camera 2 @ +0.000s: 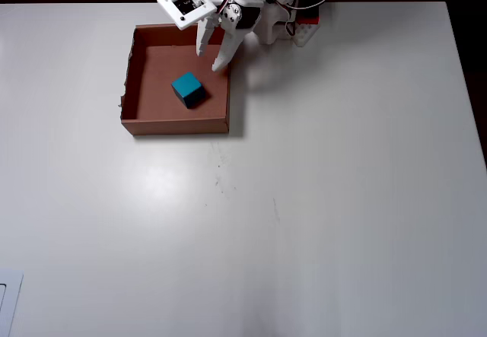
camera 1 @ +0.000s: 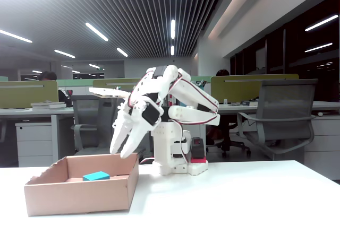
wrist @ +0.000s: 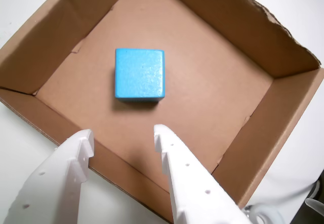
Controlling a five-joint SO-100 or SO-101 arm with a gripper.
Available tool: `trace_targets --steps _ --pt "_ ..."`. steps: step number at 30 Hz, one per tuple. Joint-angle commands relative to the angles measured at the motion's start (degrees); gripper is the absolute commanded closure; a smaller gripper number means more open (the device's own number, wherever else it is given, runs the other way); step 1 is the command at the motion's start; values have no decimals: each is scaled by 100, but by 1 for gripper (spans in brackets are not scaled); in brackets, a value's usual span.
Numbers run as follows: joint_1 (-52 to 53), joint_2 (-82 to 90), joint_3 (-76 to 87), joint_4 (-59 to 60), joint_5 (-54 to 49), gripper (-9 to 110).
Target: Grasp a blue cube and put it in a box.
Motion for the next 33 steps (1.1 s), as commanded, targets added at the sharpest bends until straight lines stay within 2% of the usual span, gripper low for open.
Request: trace_targets --steps 1,7,13,33 --pt "79 26 -299 0 -44 88" --pt "114 26 -299 9 -26 88" --pt "272 26 -70 -589 -62 88" --pt "0 26 -352 35 -9 88"
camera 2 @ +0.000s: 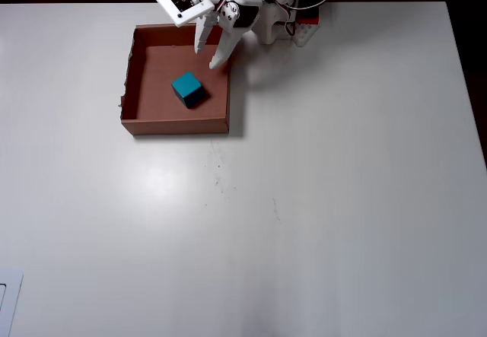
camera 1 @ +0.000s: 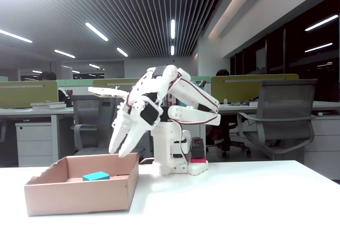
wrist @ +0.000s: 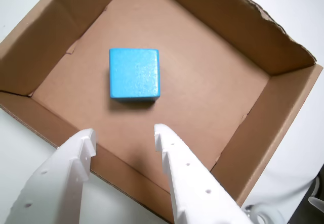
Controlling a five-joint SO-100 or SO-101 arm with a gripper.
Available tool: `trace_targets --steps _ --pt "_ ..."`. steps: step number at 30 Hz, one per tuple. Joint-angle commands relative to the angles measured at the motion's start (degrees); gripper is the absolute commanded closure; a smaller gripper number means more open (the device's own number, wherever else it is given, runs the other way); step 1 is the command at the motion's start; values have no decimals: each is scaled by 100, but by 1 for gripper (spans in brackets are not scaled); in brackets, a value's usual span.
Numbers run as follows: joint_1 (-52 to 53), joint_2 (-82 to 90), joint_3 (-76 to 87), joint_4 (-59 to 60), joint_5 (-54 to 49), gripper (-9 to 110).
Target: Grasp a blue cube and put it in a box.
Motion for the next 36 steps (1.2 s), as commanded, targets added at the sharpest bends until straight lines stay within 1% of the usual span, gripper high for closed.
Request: trace_targets --steps 1,11,18,20,21,22,23,25,29,36 --pt "-62 -18 -360 26 -26 88" --pt "-237 -18 -299 -62 -18 88" --pt "-290 -18 -457 272 -53 87" --pt "-299 -18 -360 9 167 85" --pt "-220 -18 -281 -308 457 83" --pt "-185 -18 -229 -422 765 78" --pt "-185 -18 -167 -352 765 76" --pt "-202 -18 -70 -79 773 76" --pt "-211 -18 -70 62 747 76" --pt "-387 -18 -88 -88 598 76"
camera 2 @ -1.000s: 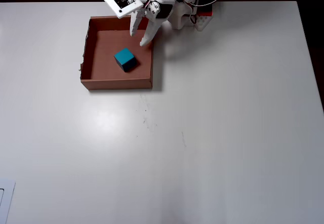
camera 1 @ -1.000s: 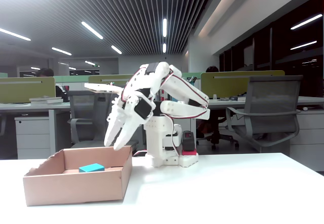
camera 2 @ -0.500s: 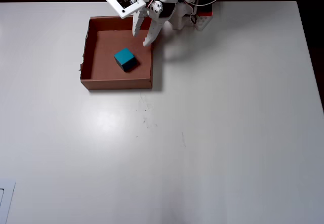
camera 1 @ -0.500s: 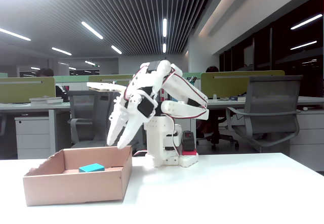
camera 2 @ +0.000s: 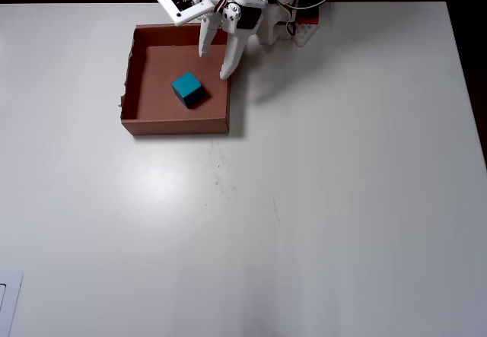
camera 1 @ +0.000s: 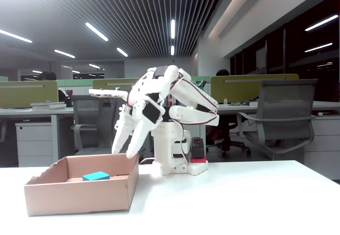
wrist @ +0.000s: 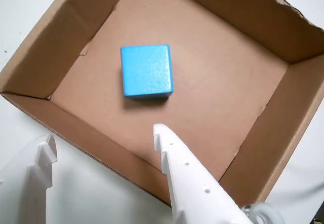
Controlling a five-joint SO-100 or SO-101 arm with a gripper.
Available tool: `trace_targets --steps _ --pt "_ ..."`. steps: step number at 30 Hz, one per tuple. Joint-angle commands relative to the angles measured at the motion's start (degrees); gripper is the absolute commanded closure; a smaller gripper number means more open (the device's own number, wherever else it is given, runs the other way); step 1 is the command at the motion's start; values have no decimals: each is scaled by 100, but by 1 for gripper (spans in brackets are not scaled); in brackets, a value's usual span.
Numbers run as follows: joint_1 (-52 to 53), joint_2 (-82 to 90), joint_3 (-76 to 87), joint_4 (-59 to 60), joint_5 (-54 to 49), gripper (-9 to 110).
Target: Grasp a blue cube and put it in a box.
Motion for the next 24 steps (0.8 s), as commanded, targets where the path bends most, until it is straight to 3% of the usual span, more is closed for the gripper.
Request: trace_targets --steps 1,24 --pt "-97 -35 -132 -123 -202 76" --pt "88 -35 545 -1459 -536 76"
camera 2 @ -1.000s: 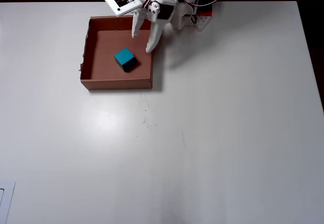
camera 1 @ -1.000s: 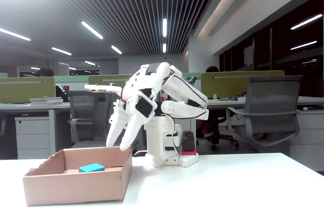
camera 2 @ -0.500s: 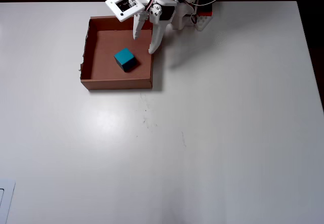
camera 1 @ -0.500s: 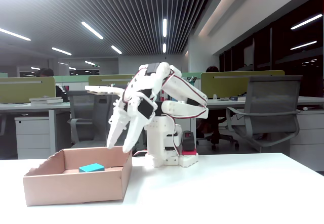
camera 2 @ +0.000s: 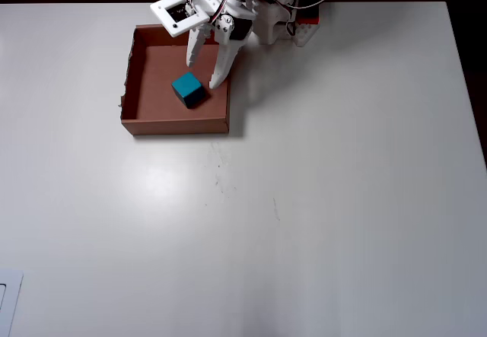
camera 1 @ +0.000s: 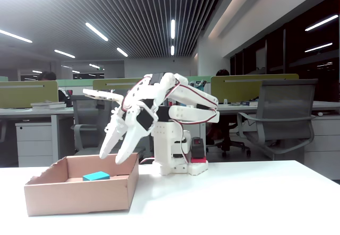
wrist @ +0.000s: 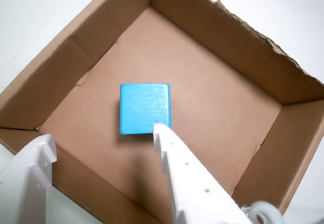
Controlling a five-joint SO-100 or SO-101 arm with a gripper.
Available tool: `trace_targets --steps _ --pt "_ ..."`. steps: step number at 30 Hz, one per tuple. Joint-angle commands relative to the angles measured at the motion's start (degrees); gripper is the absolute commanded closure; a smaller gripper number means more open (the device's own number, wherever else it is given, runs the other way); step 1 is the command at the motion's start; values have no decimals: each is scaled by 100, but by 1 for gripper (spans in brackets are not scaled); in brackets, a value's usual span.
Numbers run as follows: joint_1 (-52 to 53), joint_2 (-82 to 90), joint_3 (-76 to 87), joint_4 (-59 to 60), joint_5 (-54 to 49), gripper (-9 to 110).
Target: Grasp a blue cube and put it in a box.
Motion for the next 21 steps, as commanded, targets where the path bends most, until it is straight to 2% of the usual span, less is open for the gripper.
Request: trace_targets --steps 1,10,21 --pt "-35 44 -26 97 -35 76" --pt "35 44 -141 800 0 76" --pt "18 44 -176 888 0 76"
